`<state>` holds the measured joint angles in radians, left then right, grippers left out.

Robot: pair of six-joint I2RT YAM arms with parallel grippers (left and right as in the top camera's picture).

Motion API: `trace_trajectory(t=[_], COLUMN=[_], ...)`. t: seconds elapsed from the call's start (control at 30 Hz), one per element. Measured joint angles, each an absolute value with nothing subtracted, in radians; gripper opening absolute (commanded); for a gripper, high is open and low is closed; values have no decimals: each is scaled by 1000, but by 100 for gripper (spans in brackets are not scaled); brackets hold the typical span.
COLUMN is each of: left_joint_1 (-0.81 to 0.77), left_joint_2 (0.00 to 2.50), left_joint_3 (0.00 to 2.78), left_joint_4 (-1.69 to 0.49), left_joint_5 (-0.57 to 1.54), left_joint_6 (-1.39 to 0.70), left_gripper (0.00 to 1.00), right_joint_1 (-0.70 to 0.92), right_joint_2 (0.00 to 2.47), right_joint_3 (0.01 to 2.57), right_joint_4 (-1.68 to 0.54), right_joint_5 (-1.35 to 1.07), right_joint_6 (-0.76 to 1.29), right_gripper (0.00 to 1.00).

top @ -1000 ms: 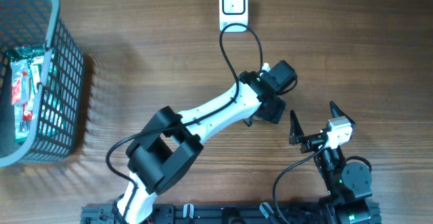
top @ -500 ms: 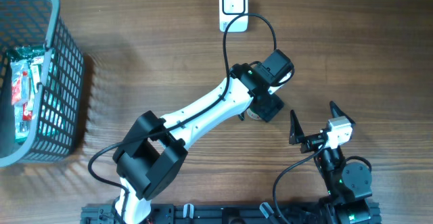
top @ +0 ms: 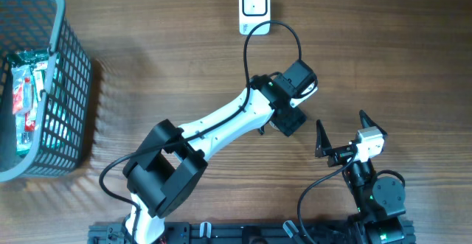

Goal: Scan the item barcode
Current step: 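Carry the bottle toward the scanner and set it upright on the table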

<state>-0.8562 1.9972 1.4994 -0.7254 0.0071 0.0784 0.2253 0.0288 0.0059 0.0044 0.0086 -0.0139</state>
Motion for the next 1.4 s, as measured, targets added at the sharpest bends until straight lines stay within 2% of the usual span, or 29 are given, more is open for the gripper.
trace_trajectory(t=[0.13,0.27,0.33,0.5,0.63,0.73,0.97,1.07,1.1,1.13,1.17,1.4], left_joint_1=[-856,-856,-856,-856,-856,-855,-855,-858,-860,-863,-867,-894], left_joint_2=[1997,1997,1997,1997,1998,1997,1997,1997,1997,1997,1997,1998], left_joint_3=[1482,1478,1478,1478,1478,1478,1478,1478,1478,1478,1478,1478], left_joint_4=[-706,-702,-702,-702,-695,-679,-657,-656,-656,-657,-658,-658], left_joint_5=[18,28,29,27,15,1,-8,-18,-21,-25,-26,-29], left_joint_6=[80,86,95,78,-76,-271,-570,-624,-634,-646,-647,-672], left_gripper=[80,64,60,59,56,54,56,63,71,91,100,100], right_joint_1=[225,225,225,225,225,225,225,225,225,225,225,225], right_joint_2=[29,29,29,29,29,29,29,29,29,29,29,29], right_joint_3=[6,6,6,6,6,6,6,6,6,6,6,6], right_joint_4=[4,4,4,4,4,4,4,4,4,4,4,4], right_joint_5=[9,9,9,9,9,9,9,9,9,9,8,9], right_joint_6=[-14,-14,-14,-14,-14,-14,-14,-14,-14,-14,-14,-14], right_gripper=[100,100,100,100,100,100,100,100,100,100,100,100])
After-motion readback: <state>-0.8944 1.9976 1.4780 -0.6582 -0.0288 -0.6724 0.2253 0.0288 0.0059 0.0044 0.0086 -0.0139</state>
